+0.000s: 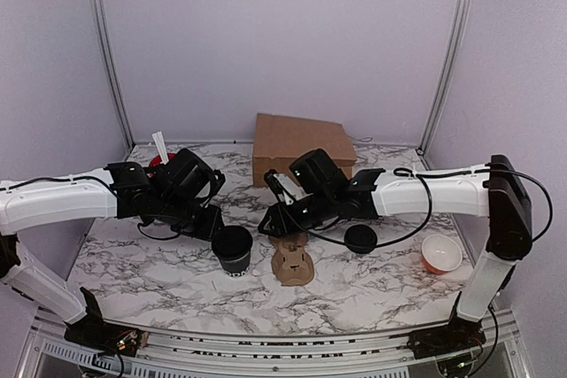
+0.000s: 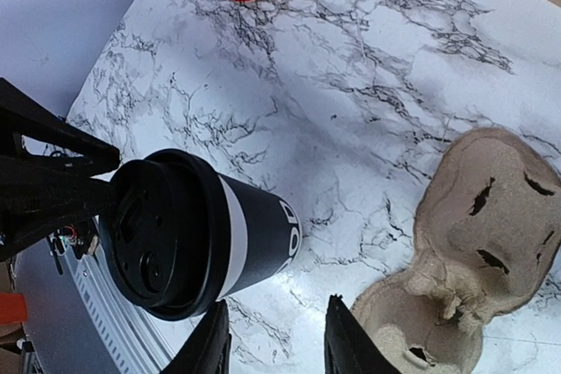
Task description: Pack the takeout coffee
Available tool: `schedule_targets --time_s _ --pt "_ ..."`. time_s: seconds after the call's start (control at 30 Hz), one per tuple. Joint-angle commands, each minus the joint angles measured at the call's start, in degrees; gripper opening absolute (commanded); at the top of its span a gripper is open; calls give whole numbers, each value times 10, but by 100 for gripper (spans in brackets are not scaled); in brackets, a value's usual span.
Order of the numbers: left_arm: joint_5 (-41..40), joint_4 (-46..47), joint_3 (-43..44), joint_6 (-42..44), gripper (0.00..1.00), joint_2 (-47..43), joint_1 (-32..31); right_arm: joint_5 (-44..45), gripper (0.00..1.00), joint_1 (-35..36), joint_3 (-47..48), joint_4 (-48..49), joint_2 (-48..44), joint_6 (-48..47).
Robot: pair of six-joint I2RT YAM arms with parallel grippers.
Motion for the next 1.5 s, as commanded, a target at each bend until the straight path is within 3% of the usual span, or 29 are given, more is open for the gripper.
schedule_targets --time_s 0.0,0.33,0.77,1.47 --pt "-22 -18 9 -1 27 -10 -2 1 36 9 -5 18 -15 12" --pt "-17 -4 -27 -32 41 -41 -2 -6 36 20 21 18 12 12" --pt "3 46 -59 -45 46 -28 -2 -15 35 24 48 16 41 11" --pt "-9 60 -94 -37 22 -16 -2 -5 35 33 46 -8 60 11"
